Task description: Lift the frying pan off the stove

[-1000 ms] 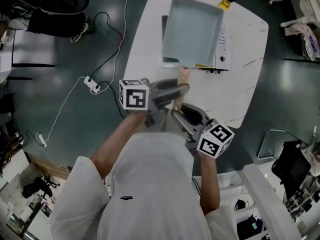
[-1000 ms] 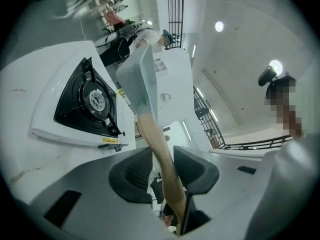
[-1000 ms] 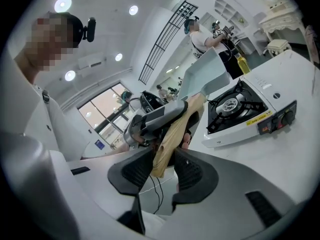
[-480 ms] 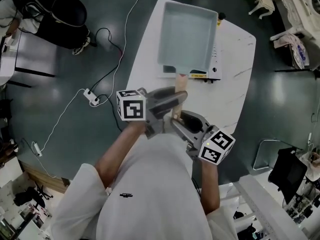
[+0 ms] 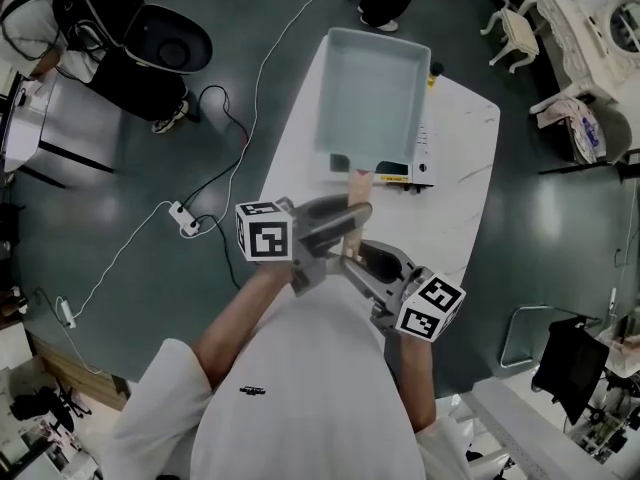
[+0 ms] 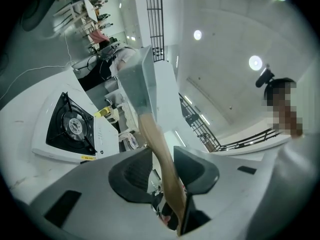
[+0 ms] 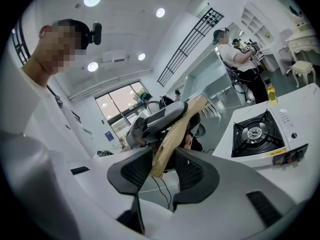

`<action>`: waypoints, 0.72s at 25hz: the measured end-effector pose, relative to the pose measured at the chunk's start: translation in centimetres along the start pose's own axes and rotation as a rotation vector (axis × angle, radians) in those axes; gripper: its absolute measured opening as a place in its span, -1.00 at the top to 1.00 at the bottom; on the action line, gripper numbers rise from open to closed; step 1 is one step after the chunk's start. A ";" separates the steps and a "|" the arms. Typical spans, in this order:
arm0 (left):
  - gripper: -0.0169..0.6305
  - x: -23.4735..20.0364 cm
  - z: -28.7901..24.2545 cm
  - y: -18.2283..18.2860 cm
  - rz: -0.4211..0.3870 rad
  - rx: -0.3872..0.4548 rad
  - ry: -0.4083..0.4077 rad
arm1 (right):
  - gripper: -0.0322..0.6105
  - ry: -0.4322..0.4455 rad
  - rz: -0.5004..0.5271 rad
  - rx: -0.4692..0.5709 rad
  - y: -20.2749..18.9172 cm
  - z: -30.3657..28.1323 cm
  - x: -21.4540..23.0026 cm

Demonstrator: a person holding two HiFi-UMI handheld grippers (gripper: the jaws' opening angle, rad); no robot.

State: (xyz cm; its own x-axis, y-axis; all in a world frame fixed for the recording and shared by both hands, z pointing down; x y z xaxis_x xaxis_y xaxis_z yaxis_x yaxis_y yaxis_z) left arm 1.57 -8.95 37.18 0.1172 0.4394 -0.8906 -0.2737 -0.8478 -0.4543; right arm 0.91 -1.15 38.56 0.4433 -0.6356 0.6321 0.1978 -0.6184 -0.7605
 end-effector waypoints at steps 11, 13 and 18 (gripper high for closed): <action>0.55 2.0 0.5 0.4 -0.013 0.012 -0.040 | 0.48 0.003 0.025 0.033 0.8 0.3 -1.7; 0.55 2.2 0.6 0.1 -0.010 0.011 -0.039 | 0.48 0.004 0.024 0.035 0.7 0.5 -2.0; 0.55 2.5 0.8 -0.5 -0.007 0.009 -0.041 | 0.48 -0.006 0.026 0.038 0.3 1.0 -2.4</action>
State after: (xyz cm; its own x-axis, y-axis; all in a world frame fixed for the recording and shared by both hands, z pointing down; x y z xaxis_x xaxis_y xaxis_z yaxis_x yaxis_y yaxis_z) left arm 1.26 -7.16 35.20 0.0803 0.4568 -0.8859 -0.2813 -0.8423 -0.4598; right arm 0.80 0.68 36.66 0.4542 -0.6483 0.6110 0.2195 -0.5833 -0.7820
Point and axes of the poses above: the fingertips, and each gripper's own axes: z backward along the fingers, x to its right, y out of its top, the point moved 1 cm from there along z, backward along the fingers, and after that the axes turned 5 degrees about y, right-handed, at the moved point
